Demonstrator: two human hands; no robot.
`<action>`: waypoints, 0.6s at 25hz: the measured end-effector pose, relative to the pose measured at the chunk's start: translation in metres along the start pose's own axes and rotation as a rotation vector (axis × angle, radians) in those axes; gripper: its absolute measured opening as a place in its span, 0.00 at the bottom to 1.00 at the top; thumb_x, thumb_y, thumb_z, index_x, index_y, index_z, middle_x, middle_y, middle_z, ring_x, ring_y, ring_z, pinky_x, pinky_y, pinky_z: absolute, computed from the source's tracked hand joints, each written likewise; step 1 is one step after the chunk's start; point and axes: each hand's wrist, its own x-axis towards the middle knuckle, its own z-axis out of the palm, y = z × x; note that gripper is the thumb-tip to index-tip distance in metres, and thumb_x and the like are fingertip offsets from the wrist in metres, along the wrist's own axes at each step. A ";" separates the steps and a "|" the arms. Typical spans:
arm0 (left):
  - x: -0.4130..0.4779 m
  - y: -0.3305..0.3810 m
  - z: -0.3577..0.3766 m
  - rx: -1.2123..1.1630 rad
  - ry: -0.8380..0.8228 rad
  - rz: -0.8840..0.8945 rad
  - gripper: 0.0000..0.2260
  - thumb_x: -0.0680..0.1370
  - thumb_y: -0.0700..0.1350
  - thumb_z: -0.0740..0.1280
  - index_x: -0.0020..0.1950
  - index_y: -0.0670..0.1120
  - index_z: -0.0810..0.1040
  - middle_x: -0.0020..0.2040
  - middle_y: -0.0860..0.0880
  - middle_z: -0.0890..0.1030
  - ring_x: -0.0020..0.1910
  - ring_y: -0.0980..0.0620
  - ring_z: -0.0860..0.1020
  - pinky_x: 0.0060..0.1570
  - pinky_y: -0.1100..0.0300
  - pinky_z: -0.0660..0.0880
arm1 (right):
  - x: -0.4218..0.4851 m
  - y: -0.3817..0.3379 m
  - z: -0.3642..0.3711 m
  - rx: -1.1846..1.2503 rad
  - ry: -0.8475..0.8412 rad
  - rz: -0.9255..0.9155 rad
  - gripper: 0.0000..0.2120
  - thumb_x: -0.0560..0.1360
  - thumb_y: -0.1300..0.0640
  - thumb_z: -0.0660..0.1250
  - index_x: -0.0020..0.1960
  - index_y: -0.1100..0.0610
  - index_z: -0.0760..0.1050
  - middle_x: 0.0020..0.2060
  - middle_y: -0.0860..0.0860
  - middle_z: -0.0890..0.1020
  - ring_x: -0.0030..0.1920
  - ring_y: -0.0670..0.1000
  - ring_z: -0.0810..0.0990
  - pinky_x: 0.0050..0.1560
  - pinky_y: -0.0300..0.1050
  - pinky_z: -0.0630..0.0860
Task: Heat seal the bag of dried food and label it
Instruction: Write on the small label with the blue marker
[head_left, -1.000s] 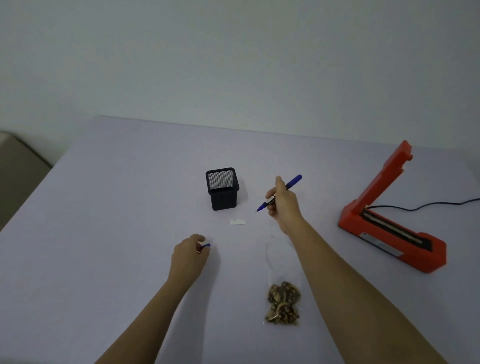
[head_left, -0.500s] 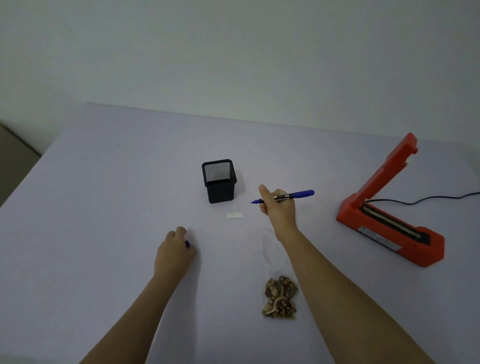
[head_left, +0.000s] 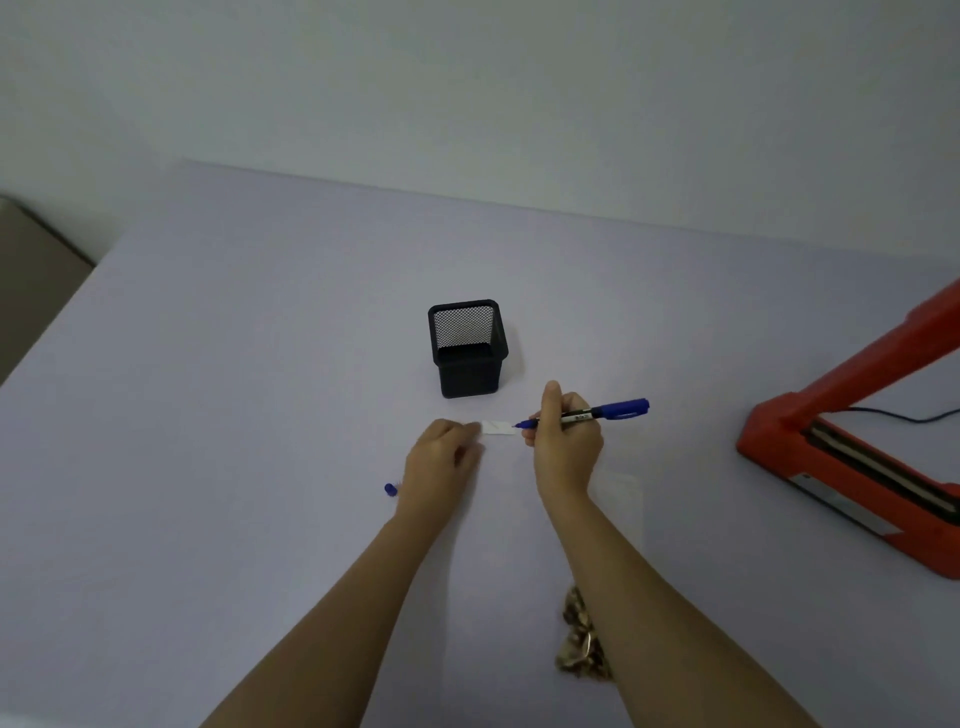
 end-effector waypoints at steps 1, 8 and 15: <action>0.005 -0.001 0.004 0.002 0.010 0.008 0.12 0.76 0.40 0.67 0.59 0.40 0.79 0.51 0.44 0.80 0.47 0.48 0.77 0.48 0.66 0.68 | 0.000 0.004 0.006 -0.001 0.023 -0.010 0.17 0.78 0.52 0.61 0.31 0.54 0.71 0.27 0.50 0.78 0.27 0.47 0.79 0.31 0.40 0.79; 0.014 -0.007 0.015 0.004 0.039 0.157 0.10 0.74 0.42 0.70 0.54 0.42 0.82 0.47 0.43 0.77 0.40 0.55 0.72 0.42 0.65 0.69 | -0.003 0.030 0.032 -0.042 0.099 -0.147 0.19 0.78 0.55 0.61 0.31 0.61 0.72 0.24 0.53 0.76 0.28 0.56 0.78 0.33 0.51 0.78; 0.014 -0.008 0.019 0.038 0.058 0.170 0.07 0.72 0.40 0.71 0.48 0.40 0.83 0.42 0.43 0.80 0.40 0.47 0.79 0.41 0.64 0.71 | 0.001 0.041 0.033 -0.047 0.144 -0.238 0.21 0.79 0.55 0.60 0.31 0.66 0.72 0.23 0.54 0.75 0.25 0.51 0.74 0.28 0.34 0.70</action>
